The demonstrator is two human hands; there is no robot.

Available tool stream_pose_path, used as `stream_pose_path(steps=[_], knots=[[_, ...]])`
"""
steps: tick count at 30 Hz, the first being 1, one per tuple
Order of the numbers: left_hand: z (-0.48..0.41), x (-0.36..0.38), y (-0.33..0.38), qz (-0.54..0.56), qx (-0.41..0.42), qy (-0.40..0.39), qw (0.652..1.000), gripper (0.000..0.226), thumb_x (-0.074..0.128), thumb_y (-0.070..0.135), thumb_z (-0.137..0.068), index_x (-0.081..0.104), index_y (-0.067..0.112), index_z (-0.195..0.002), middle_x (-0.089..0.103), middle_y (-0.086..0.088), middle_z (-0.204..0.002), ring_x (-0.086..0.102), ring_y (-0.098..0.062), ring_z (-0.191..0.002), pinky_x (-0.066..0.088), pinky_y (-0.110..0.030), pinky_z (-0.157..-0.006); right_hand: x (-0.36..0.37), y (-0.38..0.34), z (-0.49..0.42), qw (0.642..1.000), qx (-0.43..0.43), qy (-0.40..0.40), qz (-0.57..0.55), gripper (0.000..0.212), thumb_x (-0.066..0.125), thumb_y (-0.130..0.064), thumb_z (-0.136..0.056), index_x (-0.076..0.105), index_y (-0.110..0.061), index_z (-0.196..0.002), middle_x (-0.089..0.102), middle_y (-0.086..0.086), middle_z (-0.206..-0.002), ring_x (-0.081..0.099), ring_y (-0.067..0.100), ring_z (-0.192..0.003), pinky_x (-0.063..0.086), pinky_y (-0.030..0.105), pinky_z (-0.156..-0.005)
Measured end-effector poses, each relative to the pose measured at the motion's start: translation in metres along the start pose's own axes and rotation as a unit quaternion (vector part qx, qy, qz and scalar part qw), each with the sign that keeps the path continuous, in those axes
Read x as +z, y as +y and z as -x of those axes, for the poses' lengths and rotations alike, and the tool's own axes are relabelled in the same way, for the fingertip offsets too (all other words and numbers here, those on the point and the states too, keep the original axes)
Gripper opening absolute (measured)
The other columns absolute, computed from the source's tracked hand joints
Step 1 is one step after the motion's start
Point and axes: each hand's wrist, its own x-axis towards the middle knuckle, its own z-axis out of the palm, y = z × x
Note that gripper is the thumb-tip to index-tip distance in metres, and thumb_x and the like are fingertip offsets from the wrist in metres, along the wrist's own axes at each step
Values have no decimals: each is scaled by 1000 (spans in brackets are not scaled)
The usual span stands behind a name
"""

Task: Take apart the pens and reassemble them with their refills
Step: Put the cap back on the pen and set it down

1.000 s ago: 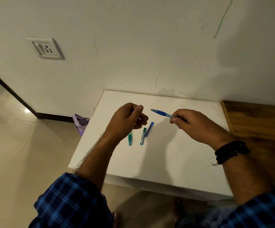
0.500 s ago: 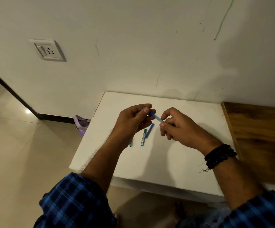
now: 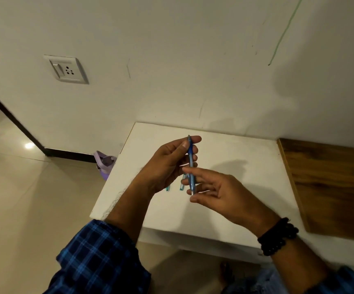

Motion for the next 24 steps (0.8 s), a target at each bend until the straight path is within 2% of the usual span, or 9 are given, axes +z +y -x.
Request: stream_pose_path(steps=[2,4,7,11,14,19,24], knots=[[2,-1,1,-28,-6,-8,1000,34,41,25,-107,63,13,-130,64,-2,-97,64,-14,-87,56,-24,-77,7,5,-5,1000,-11,12,23,62,75,-25,-88,42,-51,-134,66,-9,-131,65,-3,-107,50,10,-93],[2,-4,1,-34,-11,-9,999,34,41,24,-107,63,12,-130,63,-3,-97,63,-14,-86,55,-23,-77,13,11,-12,996,-43,20,74,58,77,-29,-87,46,-45,-134,66,-11,-125,62,-10,-101,49,3,-85],[-1,-8,1,-40,-11,-5,999,34,40,23,-108,63,10,-130,63,-3,-97,61,-16,-87,55,-27,-78,19,25,-21,983,-111,36,140,51,76,-35,-87,56,-30,-134,62,-10,-122,61,-2,-99,54,10,-82],[-5,-10,1,-63,-7,-8,998,33,40,24,-108,64,13,-127,63,-3,-98,61,-17,-87,56,-29,-81,18,31,-26,959,-176,64,212,48,76,-40,-86,61,-23,-129,66,-6,-117,58,-3,-87,51,6,-76],[-5,-8,2,-60,-6,-29,998,34,42,27,-104,63,12,-126,64,-3,-98,63,-16,-87,56,-28,-81,13,32,-24,942,-220,81,240,46,77,-39,-84,65,-18,-123,70,-3,-111,64,6,-88,56,14,-76],[0,-4,5,-59,-12,-58,996,33,43,27,-100,62,10,-123,63,-3,-95,66,-14,-84,55,-25,-78,12,36,-23,925,-255,100,263,43,78,-38,-83,70,-12,-116,74,2,-105,69,12,-85,61,27,-75],[3,-3,6,-74,-7,-67,995,30,43,26,-100,61,11,-119,64,-1,-92,67,-13,-84,55,-23,-76,9,41,-24,906,-284,94,299,40,76,-39,-85,72,-10,-113,75,3,-102,70,15,-84,61,29,-75]])
